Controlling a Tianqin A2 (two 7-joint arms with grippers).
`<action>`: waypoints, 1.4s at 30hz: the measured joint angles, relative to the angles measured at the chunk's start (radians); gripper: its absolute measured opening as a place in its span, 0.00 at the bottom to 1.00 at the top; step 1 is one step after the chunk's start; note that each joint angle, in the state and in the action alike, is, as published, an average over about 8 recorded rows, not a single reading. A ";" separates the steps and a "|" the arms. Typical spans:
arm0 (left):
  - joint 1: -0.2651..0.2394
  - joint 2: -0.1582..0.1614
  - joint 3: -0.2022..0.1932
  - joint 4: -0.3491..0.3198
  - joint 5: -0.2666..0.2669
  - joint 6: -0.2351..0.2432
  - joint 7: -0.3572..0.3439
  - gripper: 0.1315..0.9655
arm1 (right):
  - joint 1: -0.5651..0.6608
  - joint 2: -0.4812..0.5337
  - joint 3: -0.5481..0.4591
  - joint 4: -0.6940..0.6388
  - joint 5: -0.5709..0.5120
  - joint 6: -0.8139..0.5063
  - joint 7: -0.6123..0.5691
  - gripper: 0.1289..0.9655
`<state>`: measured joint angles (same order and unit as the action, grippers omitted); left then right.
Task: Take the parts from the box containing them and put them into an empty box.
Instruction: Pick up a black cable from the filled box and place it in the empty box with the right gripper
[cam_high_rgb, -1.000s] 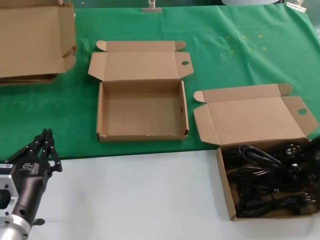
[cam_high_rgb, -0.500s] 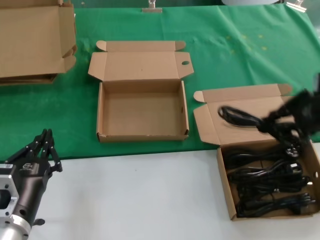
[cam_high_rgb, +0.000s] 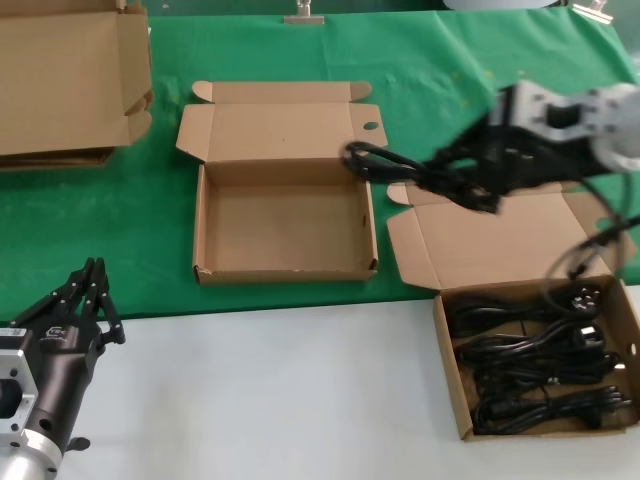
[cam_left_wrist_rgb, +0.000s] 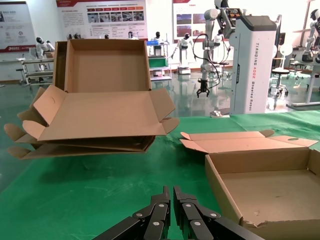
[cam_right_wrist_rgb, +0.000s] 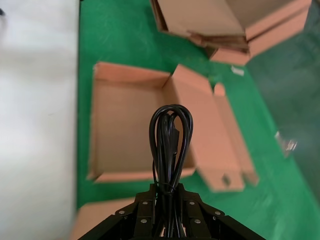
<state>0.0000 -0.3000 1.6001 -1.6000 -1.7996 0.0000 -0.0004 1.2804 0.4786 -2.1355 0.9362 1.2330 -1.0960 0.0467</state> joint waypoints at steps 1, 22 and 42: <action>0.000 0.000 0.000 0.000 0.000 0.000 0.000 0.05 | 0.006 -0.023 -0.005 -0.019 -0.005 0.022 -0.019 0.12; 0.000 0.000 0.000 0.000 0.000 0.000 0.000 0.05 | 0.096 -0.431 -0.082 -0.633 0.189 0.425 -0.630 0.12; 0.000 0.000 0.000 0.000 0.000 0.000 0.000 0.05 | 0.062 -0.478 -0.599 -0.700 0.776 0.643 -0.793 0.12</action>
<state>0.0000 -0.3000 1.6001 -1.6000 -1.7996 0.0000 -0.0004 1.3426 0.0003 -2.7348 0.2366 2.0094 -0.4532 -0.7464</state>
